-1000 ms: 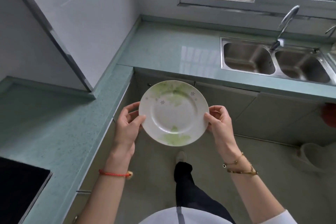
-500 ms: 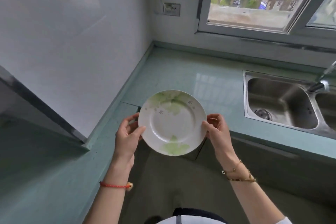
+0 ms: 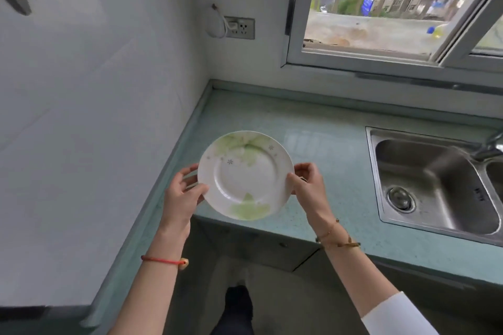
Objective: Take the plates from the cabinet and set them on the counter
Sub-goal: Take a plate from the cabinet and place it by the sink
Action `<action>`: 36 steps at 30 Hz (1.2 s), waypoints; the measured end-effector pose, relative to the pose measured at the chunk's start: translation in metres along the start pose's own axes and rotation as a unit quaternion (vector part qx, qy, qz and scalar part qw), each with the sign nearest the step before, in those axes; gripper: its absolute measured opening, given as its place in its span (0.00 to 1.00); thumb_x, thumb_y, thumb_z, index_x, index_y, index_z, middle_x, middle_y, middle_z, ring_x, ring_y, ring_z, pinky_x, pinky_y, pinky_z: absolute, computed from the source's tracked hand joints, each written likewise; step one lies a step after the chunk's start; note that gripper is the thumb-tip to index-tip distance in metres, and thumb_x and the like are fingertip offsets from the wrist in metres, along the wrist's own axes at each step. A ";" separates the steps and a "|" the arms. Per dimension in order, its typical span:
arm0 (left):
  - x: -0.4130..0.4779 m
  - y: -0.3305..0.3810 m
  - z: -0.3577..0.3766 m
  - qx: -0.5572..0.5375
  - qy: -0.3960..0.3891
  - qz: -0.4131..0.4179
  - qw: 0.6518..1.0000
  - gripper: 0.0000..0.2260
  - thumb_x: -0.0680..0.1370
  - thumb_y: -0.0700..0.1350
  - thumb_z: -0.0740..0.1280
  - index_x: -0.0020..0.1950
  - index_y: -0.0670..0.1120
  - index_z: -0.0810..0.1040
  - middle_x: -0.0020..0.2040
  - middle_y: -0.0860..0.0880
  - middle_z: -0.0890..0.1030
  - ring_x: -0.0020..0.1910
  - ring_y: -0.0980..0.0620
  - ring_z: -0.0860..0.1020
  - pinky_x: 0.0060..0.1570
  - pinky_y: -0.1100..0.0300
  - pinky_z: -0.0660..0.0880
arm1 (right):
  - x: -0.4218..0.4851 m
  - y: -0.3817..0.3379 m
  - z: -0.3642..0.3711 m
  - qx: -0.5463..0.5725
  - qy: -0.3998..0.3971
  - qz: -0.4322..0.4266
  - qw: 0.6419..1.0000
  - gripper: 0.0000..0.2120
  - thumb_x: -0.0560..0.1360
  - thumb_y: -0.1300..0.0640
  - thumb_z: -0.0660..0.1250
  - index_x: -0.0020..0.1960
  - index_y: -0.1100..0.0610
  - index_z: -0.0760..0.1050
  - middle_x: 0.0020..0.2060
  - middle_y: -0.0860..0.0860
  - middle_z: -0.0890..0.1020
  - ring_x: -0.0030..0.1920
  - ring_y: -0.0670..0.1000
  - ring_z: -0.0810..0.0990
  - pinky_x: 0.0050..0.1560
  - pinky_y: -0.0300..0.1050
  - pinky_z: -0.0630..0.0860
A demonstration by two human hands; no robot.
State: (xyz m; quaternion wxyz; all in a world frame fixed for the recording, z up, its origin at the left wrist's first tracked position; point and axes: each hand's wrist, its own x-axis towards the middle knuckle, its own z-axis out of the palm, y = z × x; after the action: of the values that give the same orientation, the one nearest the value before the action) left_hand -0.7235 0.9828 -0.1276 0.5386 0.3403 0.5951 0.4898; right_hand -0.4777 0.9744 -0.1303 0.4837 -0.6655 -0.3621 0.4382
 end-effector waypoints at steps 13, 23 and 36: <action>0.190 0.032 0.043 0.034 -0.074 -0.039 0.996 0.26 0.74 0.26 0.63 0.69 0.44 0.73 0.63 0.43 0.79 0.63 0.45 0.78 0.57 0.53 0.78 | 0.160 -0.015 0.068 -0.030 0.090 0.059 0.994 0.08 0.73 0.64 0.64 0.52 0.61 0.73 0.45 0.55 0.78 0.46 0.55 0.78 0.51 0.60 0.79; 0.316 0.009 0.078 0.050 -0.068 -0.074 0.994 0.28 0.72 0.24 0.63 0.67 0.48 0.75 0.64 0.45 0.79 0.62 0.45 0.77 0.54 0.54 0.78 | 0.282 0.003 0.103 -0.090 0.081 0.114 0.986 0.10 0.72 0.67 0.62 0.54 0.64 0.74 0.49 0.59 0.81 0.51 0.60 0.81 0.51 0.60 0.80; 0.402 -0.049 0.105 0.123 -0.040 -0.104 0.986 0.28 0.72 0.25 0.66 0.67 0.48 0.75 0.57 0.51 0.79 0.58 0.53 0.75 0.51 0.60 0.74 | 0.373 0.055 0.127 -0.167 0.064 0.141 0.974 0.09 0.74 0.66 0.60 0.54 0.60 0.71 0.44 0.50 0.76 0.47 0.52 0.75 0.47 0.44 0.73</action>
State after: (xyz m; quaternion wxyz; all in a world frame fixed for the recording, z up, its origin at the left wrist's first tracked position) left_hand -0.6914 1.3664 -0.2915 0.5642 0.3594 0.6611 0.3398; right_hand -0.4612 1.3394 -0.2888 0.3214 -0.8079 -0.3011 0.3915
